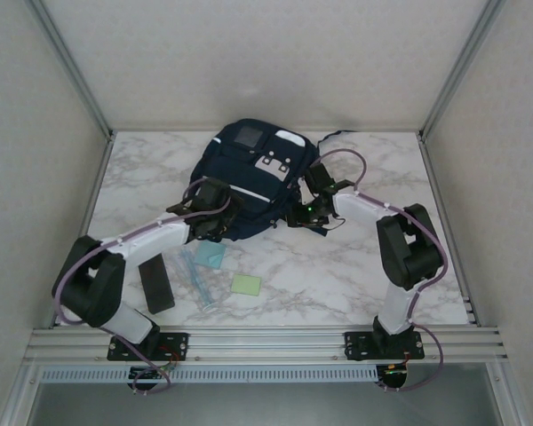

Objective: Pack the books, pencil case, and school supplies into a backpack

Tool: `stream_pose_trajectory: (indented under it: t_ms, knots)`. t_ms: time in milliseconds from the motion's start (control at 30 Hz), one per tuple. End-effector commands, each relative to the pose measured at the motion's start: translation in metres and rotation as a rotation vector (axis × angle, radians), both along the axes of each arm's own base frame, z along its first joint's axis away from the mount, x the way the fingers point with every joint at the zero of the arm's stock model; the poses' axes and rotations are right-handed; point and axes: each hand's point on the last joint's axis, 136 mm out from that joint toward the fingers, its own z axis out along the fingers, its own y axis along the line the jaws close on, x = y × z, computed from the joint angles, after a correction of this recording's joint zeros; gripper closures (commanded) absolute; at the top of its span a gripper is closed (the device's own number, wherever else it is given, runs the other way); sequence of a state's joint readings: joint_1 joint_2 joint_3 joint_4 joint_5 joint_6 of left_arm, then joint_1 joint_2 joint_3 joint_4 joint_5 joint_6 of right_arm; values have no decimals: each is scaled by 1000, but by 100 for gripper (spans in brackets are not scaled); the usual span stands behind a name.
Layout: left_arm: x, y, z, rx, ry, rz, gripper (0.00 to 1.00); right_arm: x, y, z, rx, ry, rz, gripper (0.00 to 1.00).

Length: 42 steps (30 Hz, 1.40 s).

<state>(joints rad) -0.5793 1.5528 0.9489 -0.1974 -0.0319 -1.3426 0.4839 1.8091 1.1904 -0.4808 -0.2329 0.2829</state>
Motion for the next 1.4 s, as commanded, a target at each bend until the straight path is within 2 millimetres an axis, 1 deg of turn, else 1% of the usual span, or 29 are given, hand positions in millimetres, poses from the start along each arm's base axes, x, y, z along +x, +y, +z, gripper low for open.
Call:
stream_pose_trajectory:
  t_ms: [0, 67, 100, 133, 167, 200, 233, 300, 367, 467, 533, 633, 767, 900, 1067, 1100, 1200, 1267, 1300, 1367]
  knots:
    - [15, -1, -7, -20, 15, 109, 30, 2, -9, 12, 3, -39, -70, 58]
    - [18, 0, -19, 4, 39, 120, 34, -1, -9, 15, 13, -42, -72, 58]
    - [19, 2, -27, 10, 65, 126, 44, -2, -11, 17, 11, -53, -74, 58]
    - [20, 0, -34, 0, 87, 120, 60, -3, -11, 17, 14, -63, -64, 58]
    - [20, -2, -40, -9, 107, 116, 74, -3, -10, 18, 23, -73, -54, 58]
    - [19, -4, -45, -20, 123, 112, 95, -4, -6, 19, 38, -81, -30, 58]
    - [21, -7, -44, -34, 122, 105, 100, -5, -1, 19, 61, -80, 4, 58]
    - [23, -10, -34, -45, 107, 97, 100, -6, 11, 18, 94, -85, 60, 57]
    - [28, -12, -14, -65, 71, 94, 100, -4, 22, 15, 121, -97, 112, 56]
    - [31, -14, 19, -85, 16, 80, 100, 4, 33, 13, 135, -129, 148, 56]
    - [30, -14, 36, -99, -12, 72, 100, 8, 40, 14, 145, -147, 170, 55]
    - [27, -13, 53, -126, -39, 69, 100, 14, 51, 18, 166, -180, 204, 55]
    - [21, -12, 63, -151, -58, 66, 100, 23, 66, 23, 198, -217, 233, 56]
    - [17, -11, 65, -163, -61, 62, 100, 29, 81, 28, 235, -245, 253, 56]
    - [18, -18, 70, -197, -65, 40, 100, 34, 101, 36, 297, -290, 303, 55]
    - [19, -18, 72, -199, -70, 34, 100, 35, 104, 37, 301, -297, 309, 59]
    - [21, -18, 79, -202, -79, 20, 100, 36, 107, 39, 317, -312, 318, 84]
    - [24, -13, 84, -201, -90, 22, 100, 36, 106, 42, 309, -333, 331, 97]
    - [25, -10, 87, -193, -96, 24, 100, 35, 106, 44, 305, -337, 343, 100]
    - [28, 1, 92, -175, -108, 33, 100, 32, 101, 46, 279, -330, 358, 100]
